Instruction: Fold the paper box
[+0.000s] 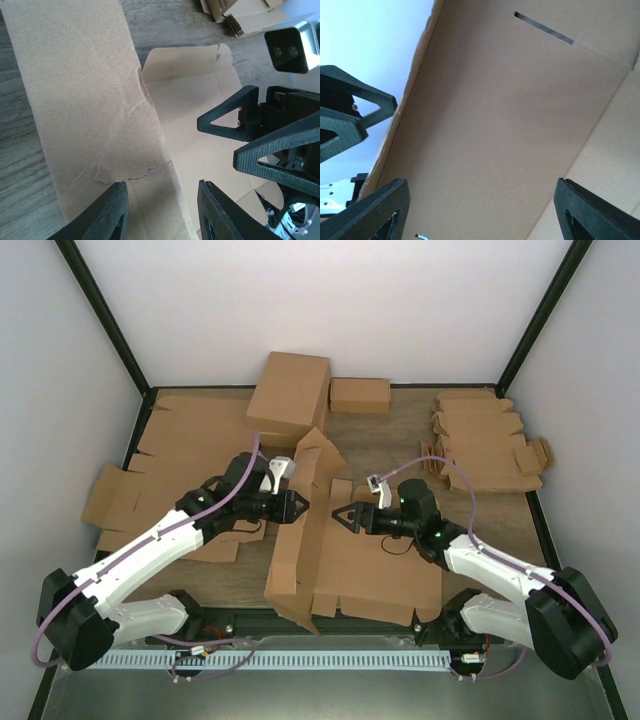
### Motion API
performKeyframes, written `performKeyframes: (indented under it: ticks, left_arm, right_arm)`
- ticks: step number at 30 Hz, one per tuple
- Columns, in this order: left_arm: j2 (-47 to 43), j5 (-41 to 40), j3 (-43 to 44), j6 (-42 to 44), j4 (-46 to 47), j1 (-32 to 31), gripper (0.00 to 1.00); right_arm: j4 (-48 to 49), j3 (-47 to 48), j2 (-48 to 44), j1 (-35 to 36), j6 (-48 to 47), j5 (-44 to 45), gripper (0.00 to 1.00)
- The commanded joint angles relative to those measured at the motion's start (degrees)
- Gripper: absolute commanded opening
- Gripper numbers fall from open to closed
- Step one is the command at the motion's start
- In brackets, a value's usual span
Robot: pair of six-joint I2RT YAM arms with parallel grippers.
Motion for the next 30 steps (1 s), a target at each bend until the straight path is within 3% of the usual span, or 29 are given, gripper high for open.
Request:
performKeyframes:
  ticks: [1,4,12,22,30]
  left_arm:
    - [-0.75,2.67,-1.82,-2.18,2.75,-0.12,0.39]
    - [-0.95,2.92,-2.17,-2.14,2.86,-0.10,0.32]
    - [-2.23,4.01,-3.37,-2.32,3.41,-0.11,0.20]
    - [-1.77,5.17,-3.79,-2.18,3.99,-0.09,0.19]
    - [-0.92,5.98,-3.47,-2.22,4.74,-0.05,0.19]
  right_arm:
    - [2.14,4.29,0.17,0.41,4.14,-1.96,0.80]
    - [5.29,5.08,0.66,0.39,7.98,-1.31,0.72]
    - [10.86,11.48,7.26,0.39,13.86,-3.06,0.66]
    - [9.53,18.07,14.92,0.72,13.96,-6.03,0.53]
    - [5.86,18.45,15.95,1.14,13.09,-3.52,0.53]
